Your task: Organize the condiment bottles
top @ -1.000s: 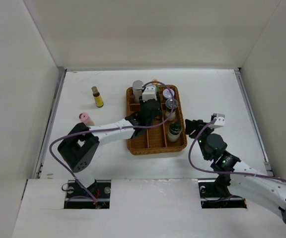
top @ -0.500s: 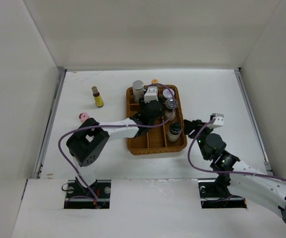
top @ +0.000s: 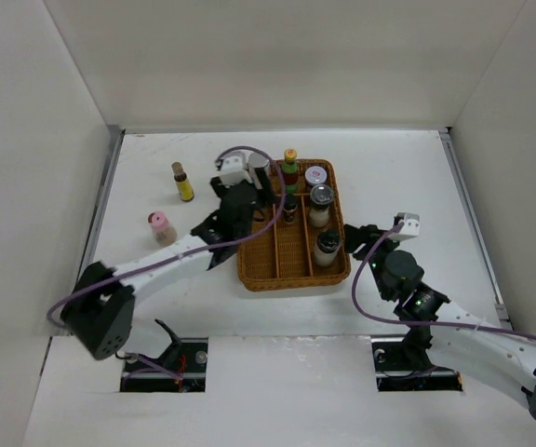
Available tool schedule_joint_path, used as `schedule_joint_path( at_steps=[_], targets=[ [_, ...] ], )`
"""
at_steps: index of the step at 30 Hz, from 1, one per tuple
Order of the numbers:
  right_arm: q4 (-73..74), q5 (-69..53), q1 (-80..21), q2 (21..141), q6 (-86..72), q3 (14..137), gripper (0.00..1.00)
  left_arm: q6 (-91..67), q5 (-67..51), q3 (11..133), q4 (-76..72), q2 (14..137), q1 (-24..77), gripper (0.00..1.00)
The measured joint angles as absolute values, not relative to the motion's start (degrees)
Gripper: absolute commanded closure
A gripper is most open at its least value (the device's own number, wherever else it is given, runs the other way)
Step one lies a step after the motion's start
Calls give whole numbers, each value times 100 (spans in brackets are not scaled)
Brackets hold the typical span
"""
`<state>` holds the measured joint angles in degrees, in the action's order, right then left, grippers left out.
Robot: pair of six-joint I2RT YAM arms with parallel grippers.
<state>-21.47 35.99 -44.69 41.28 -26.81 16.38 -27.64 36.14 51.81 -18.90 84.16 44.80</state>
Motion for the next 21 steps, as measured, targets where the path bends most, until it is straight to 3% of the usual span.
schedule_joint_path(
  at_steps=[6, 11, 17, 21],
  targets=[
    [-2147, 3599, -4469, 4056, -2683, 1632, 45, -3068, 4115, 4324, -766, 6250, 3492, 19],
    [-2152, 3599, -4469, 4045, -2689, 1632, 37, -3507, 4300, 3999, 574, 4963, 2536, 17],
    [-2165, 3599, -4469, 4132, -2692, 1623, 34, -3822, 3894, 3592, 1181, 5245, 1153, 21],
    [-2209, 3599, -4471, 4145, -2692, 1621, 33, -3889, 3708, 3444, 1175, 5863, 937, 23]
  ],
)
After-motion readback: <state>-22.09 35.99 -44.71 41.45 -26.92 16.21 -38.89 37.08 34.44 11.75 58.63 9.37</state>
